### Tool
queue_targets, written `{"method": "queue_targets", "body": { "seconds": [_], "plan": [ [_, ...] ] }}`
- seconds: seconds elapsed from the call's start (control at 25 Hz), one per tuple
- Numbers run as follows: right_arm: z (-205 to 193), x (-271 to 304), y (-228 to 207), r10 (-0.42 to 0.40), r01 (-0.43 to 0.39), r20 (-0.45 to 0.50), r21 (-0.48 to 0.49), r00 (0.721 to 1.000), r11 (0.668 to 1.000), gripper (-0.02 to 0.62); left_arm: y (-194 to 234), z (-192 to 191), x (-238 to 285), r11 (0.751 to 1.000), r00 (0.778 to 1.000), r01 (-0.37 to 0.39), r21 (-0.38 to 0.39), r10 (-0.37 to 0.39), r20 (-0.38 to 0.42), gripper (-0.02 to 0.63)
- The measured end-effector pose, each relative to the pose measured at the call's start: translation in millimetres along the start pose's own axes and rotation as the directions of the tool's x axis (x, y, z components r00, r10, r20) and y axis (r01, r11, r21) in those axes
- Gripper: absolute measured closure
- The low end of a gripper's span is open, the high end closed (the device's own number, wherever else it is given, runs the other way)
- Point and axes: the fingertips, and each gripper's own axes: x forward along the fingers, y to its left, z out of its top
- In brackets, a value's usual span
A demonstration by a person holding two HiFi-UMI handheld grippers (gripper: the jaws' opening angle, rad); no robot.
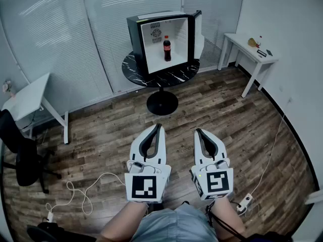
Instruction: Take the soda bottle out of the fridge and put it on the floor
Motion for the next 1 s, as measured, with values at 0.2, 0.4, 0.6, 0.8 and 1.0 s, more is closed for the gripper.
{"method": "queue_targets", "body": {
  "seconds": [0.2, 0.4, 0.6, 0.8, 1.0],
  "plan": [
    [-3.7, 9.4, -0.3, -0.002, 0.002, -0.005, -0.002, 1.0, 1.0, 0.583, 6.9, -5.7, 6.8, 1.0, 1.0, -0.001, -0.008, 0.001, -0.001, 0.589],
    [-6.5, 18.0, 5.4, 0.001, -0.001, -0.01, 0.012, 1.0, 1.0, 0.583, 18.2, -9.6, 7.5, 1.0, 1.0, -0.002, -0.013, 0.002, -0.007, 0.589],
    [-4.9, 32.8, 17.5, -0.01, 0.009, 0.005, 0.058, 1.0, 0.998, 0.582, 42.2, -14.7, 4.8, 1.0, 1.0, -0.006, -0.012, 0.005, -0.011, 0.589],
    [-7.6, 51.2, 24.6, -0.067, 0.067, -0.009, 0.045, 0.998, 0.997, 0.581, 65.3, -32.5, 4.5, 1.0, 0.999, 0.013, -0.02, -0.013, -0.035, 0.589],
    [-17.5, 76.1, 20.1, -0.076, 0.078, -0.029, 0.047, 0.997, 0.996, 0.581, 78.6, -53.4, 22.7, 0.999, 0.998, 0.021, -0.04, -0.024, -0.063, 0.589]
  ]
}}
